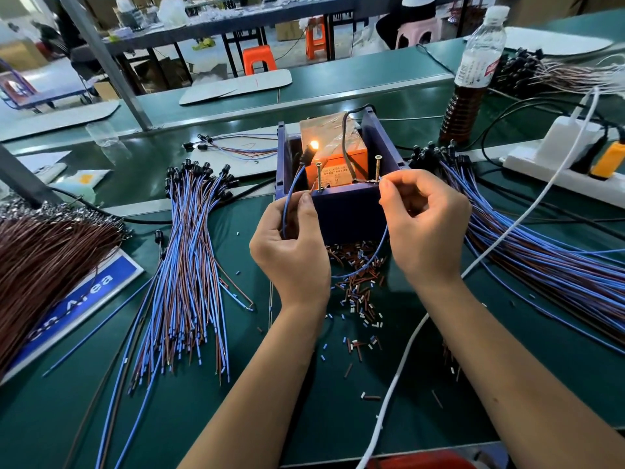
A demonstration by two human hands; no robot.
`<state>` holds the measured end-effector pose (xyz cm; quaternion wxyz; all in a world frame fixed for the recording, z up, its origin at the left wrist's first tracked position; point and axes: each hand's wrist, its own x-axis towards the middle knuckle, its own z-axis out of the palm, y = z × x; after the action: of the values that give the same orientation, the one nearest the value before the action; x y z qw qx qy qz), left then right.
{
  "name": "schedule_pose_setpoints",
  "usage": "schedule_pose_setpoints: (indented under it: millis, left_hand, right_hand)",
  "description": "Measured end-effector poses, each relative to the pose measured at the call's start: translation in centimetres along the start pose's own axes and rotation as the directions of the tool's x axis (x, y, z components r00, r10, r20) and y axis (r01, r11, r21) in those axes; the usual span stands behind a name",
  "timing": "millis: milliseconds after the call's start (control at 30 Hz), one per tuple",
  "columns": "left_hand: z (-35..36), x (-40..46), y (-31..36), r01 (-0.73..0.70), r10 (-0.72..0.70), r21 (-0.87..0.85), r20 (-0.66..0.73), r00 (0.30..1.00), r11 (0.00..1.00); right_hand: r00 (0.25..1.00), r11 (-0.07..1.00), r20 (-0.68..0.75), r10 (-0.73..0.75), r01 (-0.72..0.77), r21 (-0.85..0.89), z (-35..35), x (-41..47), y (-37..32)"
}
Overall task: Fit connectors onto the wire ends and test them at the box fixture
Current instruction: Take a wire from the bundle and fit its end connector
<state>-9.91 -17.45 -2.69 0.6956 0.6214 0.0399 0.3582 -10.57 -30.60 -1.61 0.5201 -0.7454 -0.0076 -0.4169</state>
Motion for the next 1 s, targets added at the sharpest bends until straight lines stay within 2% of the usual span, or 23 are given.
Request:
schedule_pose_setpoints:
  millis: [133,233,367,500,567,633,733,767,867,933,1000]
  left_hand:
    - [-0.1,-0.5,1.1,-0.147,0.15,0.048,-0.055,0.987,0.988]
    - [0.6,-1.6,2.3,-0.239,0.24,0.038,-0.005,0.971,0.97]
    - [4.2,-3.9,4.3,-0.225,0.218,0.0,0.249,0.944,0.974]
    - [9.9,-7.3,5.8,-0.149,0.092,0.07,0.518,0.85,0.986]
    - [13.1,-9.1,6.0,-0.079,-0.04,0.156,0.641,0.766,0.985]
    - [16.1,-11.0,5.7,0.011,-0.209,0.26,0.753,0.624,0.966]
    - [19.5,-13.9,5.4,0.185,-0.471,0.434,0.798,0.376,0.882]
    - [20.3,-14.5,5.3,0.27,-0.542,0.473,0.771,0.335,0.839]
    - [22.1,-15.3,3.9,0.522,-0.706,0.52,0.658,0.26,0.676]
    - [22.6,-14.7,3.0,0.606,-0.725,0.47,0.63,0.278,0.641]
    - [22.8,-13.9,2.4,0.705,-0.741,0.369,0.585,0.331,0.606]
  right_hand:
    - [1.0,0.999,-0.01,0.027,-0.026,0.038,-0.2,-0.1,0.0]
    - [0.998,0.993,-0.012,0.057,-0.055,0.105,-1.3,0.1,-0.1]
    - [0.993,0.982,-0.005,0.12,-0.118,0.145,-4.1,0.9,0.1]
    - [0.969,0.966,-0.121,0.215,-0.193,0.17,-9.3,2.0,1.0]
    - [0.932,0.954,-0.231,0.279,-0.24,0.181,-12.6,2.3,1.8]
    - [0.867,0.926,-0.338,0.366,-0.303,0.224,-15.9,2.3,2.8]
    - [0.769,0.885,-0.438,0.465,-0.411,0.217,-19.6,2.1,4.3]
    - [0.75,0.873,-0.449,0.486,-0.442,0.207,-20.5,2.0,4.7]
    - [0.737,0.847,-0.438,0.515,-0.515,0.128,-22.1,2.2,5.4]
    - [0.752,0.848,-0.456,0.477,-0.529,0.014,-22.8,2.7,5.4]
    - [0.804,0.843,-0.492,0.335,-0.489,-0.224,-23.2,3.1,5.2]
